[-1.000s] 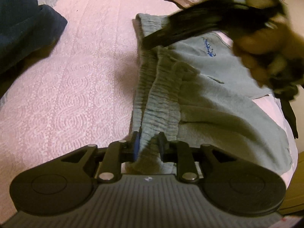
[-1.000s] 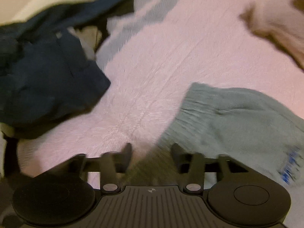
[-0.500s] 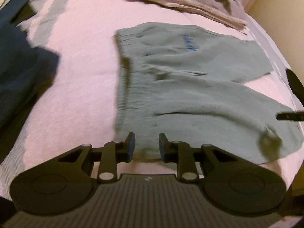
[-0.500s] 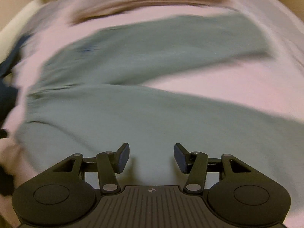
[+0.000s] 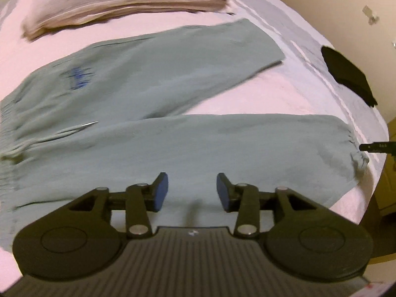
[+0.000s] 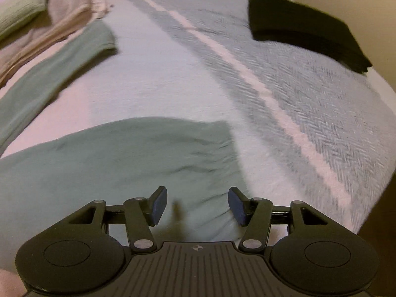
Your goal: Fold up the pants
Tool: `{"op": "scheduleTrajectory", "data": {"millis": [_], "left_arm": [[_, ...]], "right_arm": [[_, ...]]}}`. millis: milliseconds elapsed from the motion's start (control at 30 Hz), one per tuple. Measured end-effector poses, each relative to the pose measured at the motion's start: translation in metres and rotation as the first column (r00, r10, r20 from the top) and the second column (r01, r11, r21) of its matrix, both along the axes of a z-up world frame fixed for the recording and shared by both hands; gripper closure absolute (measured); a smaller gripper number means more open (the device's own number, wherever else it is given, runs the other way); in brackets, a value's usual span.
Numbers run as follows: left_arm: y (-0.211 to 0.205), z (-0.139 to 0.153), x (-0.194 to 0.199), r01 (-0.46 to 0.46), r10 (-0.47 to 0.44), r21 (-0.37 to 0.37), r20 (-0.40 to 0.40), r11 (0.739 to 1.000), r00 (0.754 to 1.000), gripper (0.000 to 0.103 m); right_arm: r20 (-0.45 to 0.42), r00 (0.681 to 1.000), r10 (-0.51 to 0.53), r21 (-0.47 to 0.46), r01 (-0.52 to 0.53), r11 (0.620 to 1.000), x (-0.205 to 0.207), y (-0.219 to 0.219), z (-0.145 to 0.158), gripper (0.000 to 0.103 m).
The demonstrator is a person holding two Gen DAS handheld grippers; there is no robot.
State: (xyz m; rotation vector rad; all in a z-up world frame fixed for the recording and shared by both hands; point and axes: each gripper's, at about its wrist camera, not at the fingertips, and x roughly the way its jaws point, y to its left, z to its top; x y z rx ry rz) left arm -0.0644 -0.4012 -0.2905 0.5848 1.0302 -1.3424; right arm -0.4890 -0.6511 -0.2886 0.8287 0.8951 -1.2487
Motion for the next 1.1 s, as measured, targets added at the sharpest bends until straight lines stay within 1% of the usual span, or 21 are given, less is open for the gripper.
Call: {"op": "scheduleTrajectory", "data": {"millis": [100,167,233,300,367,433,500,533,567,633,700,733,800,833,900,967,1000,1033,1067,1100], "left_arm": [[-0.027,-0.006,-0.044,0.001,-0.002,0.029,0.015,1.000,1.000,0.059],[-0.045,-0.008,-0.068,-0.021,0.020,0.038,0.037,0.999,0.999,0.057],[-0.062,-0.007,-0.084,-0.045,0.043,0.039,0.055,0.998,0.998,0.053],[-0.078,-0.006,-0.096,-0.044,0.041,0.036,0.072,0.998,0.997,0.053],[-0.093,-0.004,-0.104,-0.025,0.023,0.026,0.086,0.999,0.996,0.048],[-0.111,-0.004,-0.109,0.003,-0.005,0.013,0.115,1.000,0.993,0.044],[-0.138,-0.008,-0.115,0.047,-0.047,0.003,0.156,0.999,0.987,0.042],[-0.154,-0.012,-0.119,0.090,-0.088,-0.002,0.180,0.996,0.980,0.042],[-0.171,-0.016,-0.125,0.145,-0.142,0.001,0.212,0.989,0.967,0.042],[-0.203,-0.024,-0.139,0.261,-0.247,-0.016,0.276,0.965,0.929,0.041],[-0.236,-0.033,-0.155,0.372,-0.342,-0.023,0.347,0.928,0.873,0.038],[-0.255,-0.038,-0.166,0.432,-0.389,-0.022,0.392,0.902,0.834,0.037],[-0.284,-0.047,-0.185,0.526,-0.466,-0.012,0.447,0.850,0.764,0.036],[-0.300,-0.054,-0.196,0.566,-0.497,0.003,0.481,0.825,0.722,0.036],[-0.325,-0.068,-0.211,0.610,-0.530,0.035,0.536,0.791,0.657,0.036],[-0.350,-0.084,-0.224,0.629,-0.548,0.074,0.577,0.774,0.606,0.038],[-0.360,-0.091,-0.229,0.637,-0.557,0.092,0.590,0.765,0.584,0.040],[-0.369,-0.099,-0.233,0.645,-0.567,0.113,0.606,0.755,0.558,0.045],[-0.378,-0.105,-0.238,0.649,-0.576,0.137,0.619,0.748,0.533,0.056],[-0.384,-0.109,-0.238,0.644,-0.575,0.147,0.626,0.751,0.527,0.066]], "right_arm": [[0.070,0.994,0.089,-0.024,-0.088,0.996,-0.006,-0.036,0.002,0.051],[0.132,0.983,0.130,-0.031,-0.127,0.991,0.000,-0.063,0.005,0.051],[0.153,0.971,0.185,-0.051,-0.179,0.982,0.015,-0.092,0.006,0.051],[0.173,0.953,0.247,-0.077,-0.237,0.968,0.028,-0.119,0.007,0.051],[0.184,0.928,0.324,-0.118,-0.306,0.944,0.052,-0.144,0.009,0.051],[0.197,0.912,0.361,-0.136,-0.339,0.931,0.069,-0.166,0.007,0.051],[0.196,0.913,0.358,-0.143,-0.335,0.931,0.083,-0.190,0.001,0.051],[0.196,0.917,0.347,-0.142,-0.323,0.935,0.088,-0.198,0.001,0.050],[0.195,0.921,0.337,-0.141,-0.313,0.939,0.089,-0.206,-0.001,0.050],[0.193,0.935,0.298,-0.143,-0.273,0.951,0.086,-0.216,0.000,0.050],[0.198,0.940,0.279,-0.138,-0.255,0.957,0.085,-0.228,-0.002,0.050],[0.192,0.942,0.276,-0.139,-0.252,0.958,0.082,-0.231,-0.003,0.050],[0.179,0.944,0.278,-0.137,-0.255,0.957,0.075,-0.238,-0.006,0.050],[0.177,0.945,0.277,-0.133,-0.256,0.958,0.070,-0.242,-0.010,0.050],[0.182,0.945,0.271,-0.126,-0.250,0.960,0.064,-0.249,-0.014,0.050],[0.205,0.939,0.277,-0.126,-0.255,0.959,0.054,-0.253,-0.020,0.050],[0.214,0.934,0.288,-0.124,-0.266,0.956,0.052,-0.255,-0.025,0.050],[0.220,0.926,0.306,-0.121,-0.285,0.951,0.050,-0.259,-0.029,0.050],[0.225,0.919,0.325,-0.119,-0.306,0.945,0.049,-0.261,-0.033,0.050],[0.230,0.909,0.348,-0.116,-0.330,0.937,0.050,-0.264,-0.037,0.050]]}}
